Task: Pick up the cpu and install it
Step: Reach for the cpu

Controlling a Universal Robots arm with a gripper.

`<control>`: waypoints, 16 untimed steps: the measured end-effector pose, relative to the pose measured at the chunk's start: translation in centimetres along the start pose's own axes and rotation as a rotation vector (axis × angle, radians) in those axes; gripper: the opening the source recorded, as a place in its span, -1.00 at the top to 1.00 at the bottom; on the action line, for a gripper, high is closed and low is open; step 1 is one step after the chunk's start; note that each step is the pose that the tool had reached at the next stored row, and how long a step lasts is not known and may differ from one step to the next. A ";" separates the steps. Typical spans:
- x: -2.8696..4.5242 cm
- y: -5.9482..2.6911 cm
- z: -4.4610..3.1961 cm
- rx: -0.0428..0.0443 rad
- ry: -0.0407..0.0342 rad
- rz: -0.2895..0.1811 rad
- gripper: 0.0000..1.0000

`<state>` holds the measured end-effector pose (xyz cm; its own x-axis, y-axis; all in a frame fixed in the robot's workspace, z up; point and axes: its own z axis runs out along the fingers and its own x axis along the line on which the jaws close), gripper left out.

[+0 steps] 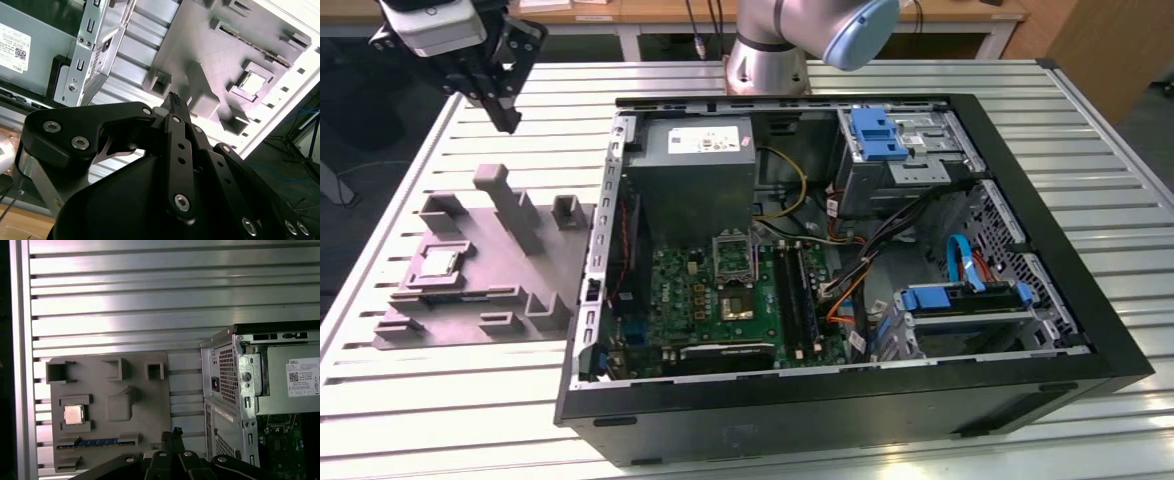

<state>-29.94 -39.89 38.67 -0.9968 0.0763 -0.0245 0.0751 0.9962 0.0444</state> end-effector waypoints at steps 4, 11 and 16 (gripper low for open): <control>0.22 -0.02 0.00 0.0000 0.0000 0.000 0.79; 0.44 -0.04 0.00 0.0000 0.0000 0.000 0.79; 0.60 -0.05 0.02 0.0000 0.0000 0.000 0.79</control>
<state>-30.53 -39.89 38.63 -0.9968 0.0762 -0.0245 0.0751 0.9962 0.0443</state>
